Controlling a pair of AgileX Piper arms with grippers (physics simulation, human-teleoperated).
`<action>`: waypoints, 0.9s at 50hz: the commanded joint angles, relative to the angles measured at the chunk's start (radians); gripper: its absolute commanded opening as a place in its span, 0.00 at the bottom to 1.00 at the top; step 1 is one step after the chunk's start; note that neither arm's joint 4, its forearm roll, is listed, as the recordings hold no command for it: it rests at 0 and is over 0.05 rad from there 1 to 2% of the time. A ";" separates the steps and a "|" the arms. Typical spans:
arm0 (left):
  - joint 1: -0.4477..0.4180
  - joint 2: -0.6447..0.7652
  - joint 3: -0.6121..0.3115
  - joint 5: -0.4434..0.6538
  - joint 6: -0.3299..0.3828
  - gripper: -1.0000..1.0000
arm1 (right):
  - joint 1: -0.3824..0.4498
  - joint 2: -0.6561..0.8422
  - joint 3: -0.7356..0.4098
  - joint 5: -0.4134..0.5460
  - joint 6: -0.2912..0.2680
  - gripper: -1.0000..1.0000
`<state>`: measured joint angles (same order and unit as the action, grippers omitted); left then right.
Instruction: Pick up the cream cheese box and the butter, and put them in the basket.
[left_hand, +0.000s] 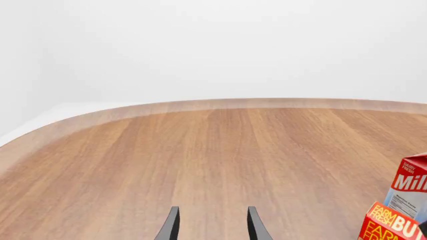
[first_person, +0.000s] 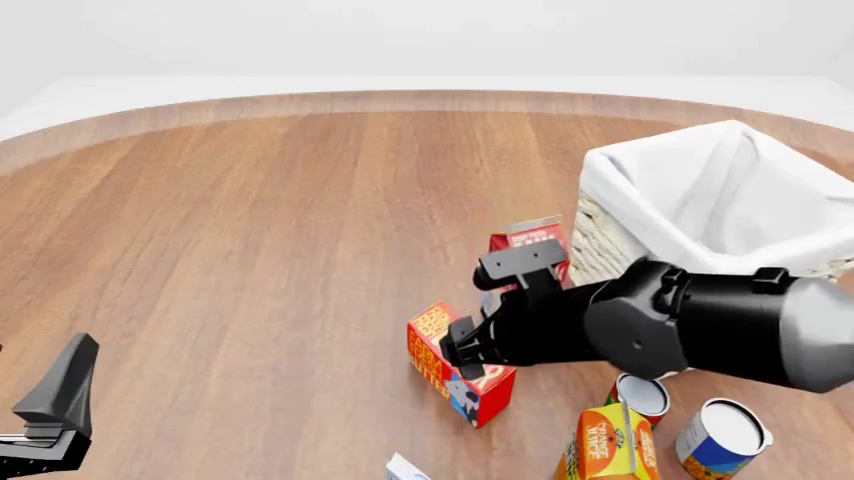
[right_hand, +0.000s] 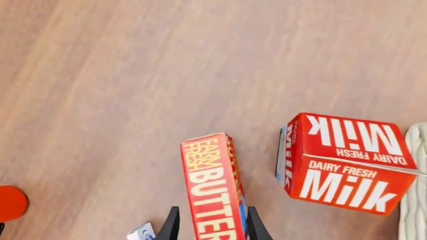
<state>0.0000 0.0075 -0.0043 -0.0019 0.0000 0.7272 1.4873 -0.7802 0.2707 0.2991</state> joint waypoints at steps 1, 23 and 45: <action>0.000 0.000 0.000 0.000 0.000 1.00 | -0.004 0.020 0.009 -0.016 -0.001 1.00; 0.000 0.000 0.000 0.000 0.000 1.00 | 0.002 0.073 0.037 -0.088 0.017 1.00; 0.000 0.000 0.000 0.000 0.000 1.00 | 0.022 0.114 0.094 -0.172 0.058 1.00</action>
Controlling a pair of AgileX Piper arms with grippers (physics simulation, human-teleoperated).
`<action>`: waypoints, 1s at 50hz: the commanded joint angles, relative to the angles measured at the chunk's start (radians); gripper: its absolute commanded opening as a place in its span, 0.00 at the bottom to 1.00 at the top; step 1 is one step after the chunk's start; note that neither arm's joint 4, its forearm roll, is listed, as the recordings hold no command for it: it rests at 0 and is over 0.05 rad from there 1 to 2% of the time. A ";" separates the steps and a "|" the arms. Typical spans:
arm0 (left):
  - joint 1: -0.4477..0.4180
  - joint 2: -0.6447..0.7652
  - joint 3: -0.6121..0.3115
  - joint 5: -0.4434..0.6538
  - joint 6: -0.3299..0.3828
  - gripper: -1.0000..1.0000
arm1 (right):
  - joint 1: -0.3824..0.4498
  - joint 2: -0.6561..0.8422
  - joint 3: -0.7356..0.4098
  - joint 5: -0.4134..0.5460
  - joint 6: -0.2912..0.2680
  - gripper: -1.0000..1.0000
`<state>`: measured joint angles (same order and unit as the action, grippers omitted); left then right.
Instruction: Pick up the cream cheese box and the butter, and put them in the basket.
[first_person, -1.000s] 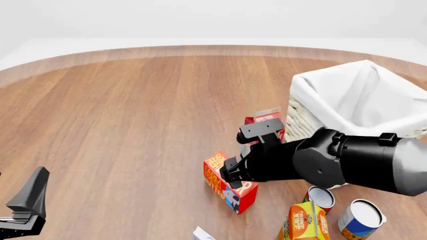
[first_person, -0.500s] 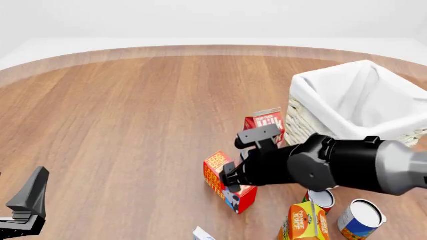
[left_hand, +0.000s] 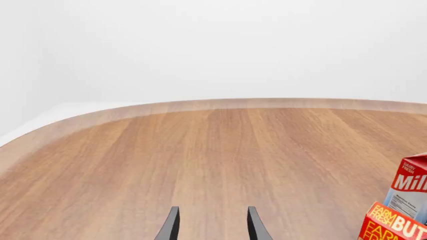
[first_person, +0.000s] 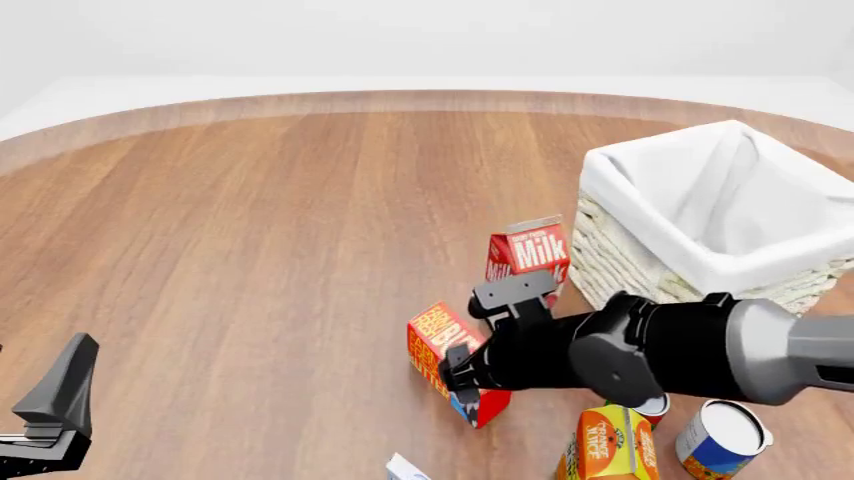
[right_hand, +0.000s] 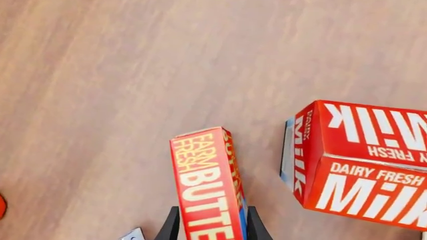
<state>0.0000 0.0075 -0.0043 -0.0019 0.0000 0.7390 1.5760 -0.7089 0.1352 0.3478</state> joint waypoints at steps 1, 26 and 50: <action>0.000 0.000 0.000 0.000 0.000 1.00 | 0.012 0.026 0.025 -0.039 0.011 1.00; 0.000 0.000 0.000 0.000 0.000 1.00 | 0.026 0.023 0.031 -0.057 0.019 0.00; 0.000 0.000 0.000 0.000 0.000 1.00 | 0.043 -0.097 -0.120 0.162 -0.074 0.00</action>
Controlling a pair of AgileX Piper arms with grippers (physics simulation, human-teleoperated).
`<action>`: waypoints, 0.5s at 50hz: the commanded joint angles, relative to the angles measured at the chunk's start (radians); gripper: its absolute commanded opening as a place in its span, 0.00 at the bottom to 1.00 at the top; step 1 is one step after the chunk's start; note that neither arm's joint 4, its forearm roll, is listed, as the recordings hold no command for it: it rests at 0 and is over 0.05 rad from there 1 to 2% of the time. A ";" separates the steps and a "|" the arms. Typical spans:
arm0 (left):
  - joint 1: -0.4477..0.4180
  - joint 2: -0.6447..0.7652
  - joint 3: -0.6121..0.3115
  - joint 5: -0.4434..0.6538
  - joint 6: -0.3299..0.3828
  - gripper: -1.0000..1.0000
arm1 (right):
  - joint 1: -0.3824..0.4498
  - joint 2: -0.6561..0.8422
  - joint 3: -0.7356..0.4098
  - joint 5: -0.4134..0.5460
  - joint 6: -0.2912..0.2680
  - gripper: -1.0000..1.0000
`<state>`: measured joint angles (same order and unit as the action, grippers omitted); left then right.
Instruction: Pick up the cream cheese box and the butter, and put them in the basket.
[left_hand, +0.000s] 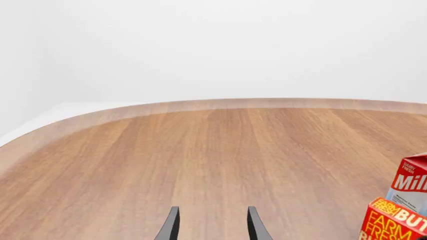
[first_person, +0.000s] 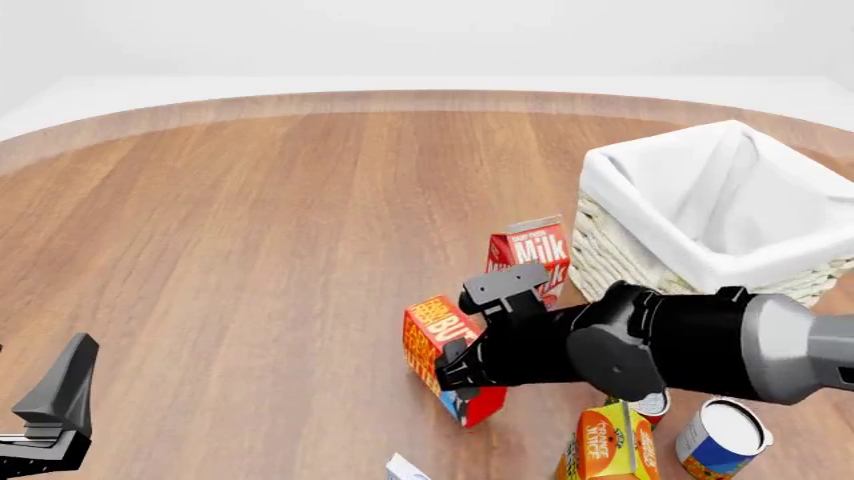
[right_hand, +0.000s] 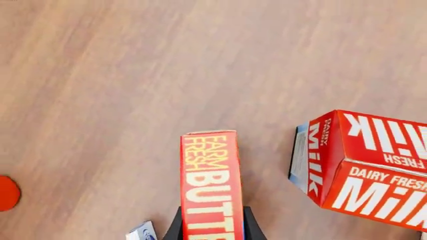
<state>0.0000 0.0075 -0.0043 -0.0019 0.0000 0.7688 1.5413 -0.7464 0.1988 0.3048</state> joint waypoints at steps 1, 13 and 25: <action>0.000 0.000 0.000 0.000 0.000 1.00 | 0.014 -0.068 -0.089 0.108 -0.034 0.00; 0.000 0.000 0.000 0.000 0.000 1.00 | -0.001 -0.159 -0.157 0.231 -0.099 0.00; 0.000 0.000 0.000 0.000 0.000 1.00 | 0.034 -0.245 -0.224 0.310 -0.119 0.00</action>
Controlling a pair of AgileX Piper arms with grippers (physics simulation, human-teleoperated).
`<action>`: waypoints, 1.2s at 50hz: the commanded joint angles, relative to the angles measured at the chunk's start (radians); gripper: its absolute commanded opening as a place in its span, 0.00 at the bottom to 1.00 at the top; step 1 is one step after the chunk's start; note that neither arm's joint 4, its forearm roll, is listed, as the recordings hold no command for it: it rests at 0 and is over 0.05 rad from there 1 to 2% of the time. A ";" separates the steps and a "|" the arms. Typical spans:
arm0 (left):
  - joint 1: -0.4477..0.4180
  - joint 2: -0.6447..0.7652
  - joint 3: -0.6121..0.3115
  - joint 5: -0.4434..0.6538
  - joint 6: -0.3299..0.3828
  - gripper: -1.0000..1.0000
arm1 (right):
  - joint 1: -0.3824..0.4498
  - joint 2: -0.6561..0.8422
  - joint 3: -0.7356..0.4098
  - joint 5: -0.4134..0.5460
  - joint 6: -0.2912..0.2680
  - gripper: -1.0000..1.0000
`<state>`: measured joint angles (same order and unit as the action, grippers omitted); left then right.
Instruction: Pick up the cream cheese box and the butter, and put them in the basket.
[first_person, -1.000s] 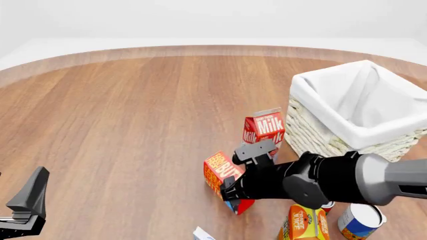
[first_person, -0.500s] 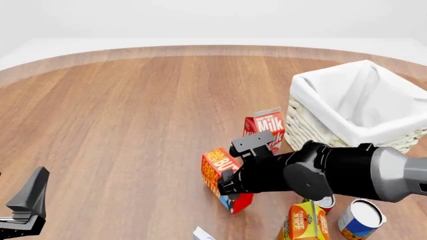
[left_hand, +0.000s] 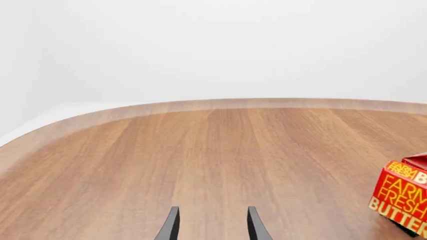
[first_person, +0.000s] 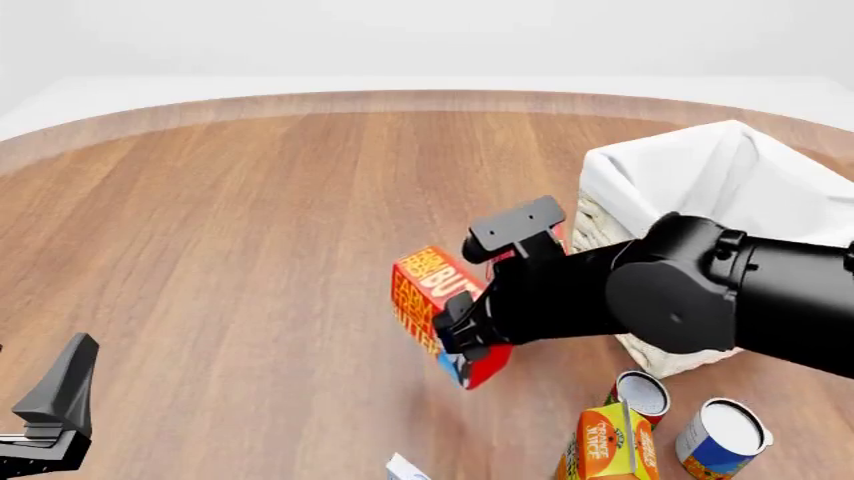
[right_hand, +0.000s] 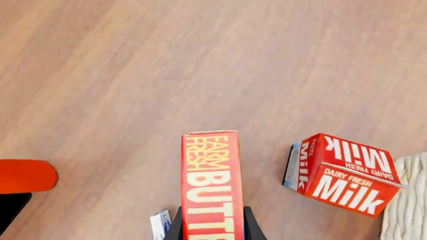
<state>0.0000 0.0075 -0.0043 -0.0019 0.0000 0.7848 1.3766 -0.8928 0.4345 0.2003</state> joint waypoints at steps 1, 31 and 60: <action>0.000 0.000 0.000 0.000 0.000 1.00 | 0.019 -0.084 -0.083 0.079 -0.014 0.00; 0.000 0.000 0.000 0.000 0.000 1.00 | -0.051 -0.181 -0.362 0.233 -0.140 0.00; 0.000 0.000 0.000 0.000 0.000 1.00 | -0.228 -0.278 -0.346 0.185 -0.105 0.00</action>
<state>0.0000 0.0075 -0.0043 -0.0019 0.0000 0.6243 1.1365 -1.2330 0.6394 0.0679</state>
